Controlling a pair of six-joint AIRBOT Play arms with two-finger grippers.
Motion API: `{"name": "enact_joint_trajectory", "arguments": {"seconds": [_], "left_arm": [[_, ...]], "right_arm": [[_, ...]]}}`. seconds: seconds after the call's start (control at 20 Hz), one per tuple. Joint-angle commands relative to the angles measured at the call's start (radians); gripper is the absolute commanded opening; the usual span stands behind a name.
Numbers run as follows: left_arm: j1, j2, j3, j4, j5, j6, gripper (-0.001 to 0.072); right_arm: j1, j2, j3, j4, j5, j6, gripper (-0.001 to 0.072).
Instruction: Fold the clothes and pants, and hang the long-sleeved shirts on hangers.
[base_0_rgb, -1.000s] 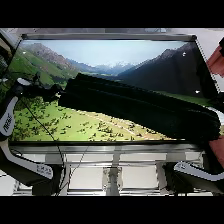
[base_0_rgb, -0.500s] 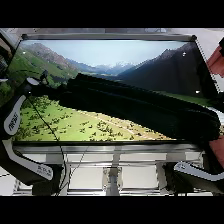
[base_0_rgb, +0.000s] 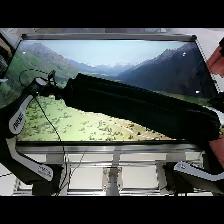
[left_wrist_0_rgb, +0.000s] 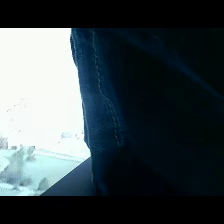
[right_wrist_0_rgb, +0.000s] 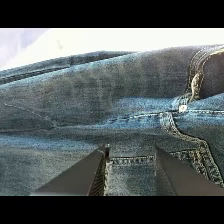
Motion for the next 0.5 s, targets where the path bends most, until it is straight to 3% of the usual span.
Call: {"name": "enact_joint_trajectory", "arguments": {"seconds": [0.0,0.2,0.45], "left_arm": [[0.024,0.042,0.001,0.013,-0.021,0.002,0.0030],[0.132,0.193,0.002,0.195,-0.123,0.000,0.0029],[0.317,0.391,0.002,0.576,-0.317,-0.007,0.0030]], "right_arm": [[0.000,0.001,-0.002,0.003,0.029,0.000,0.0333],[0.000,0.001,-0.002,0.007,0.090,-0.006,0.0333],[0.042,0.001,-0.002,0.108,0.121,-0.026,0.0333]]}}
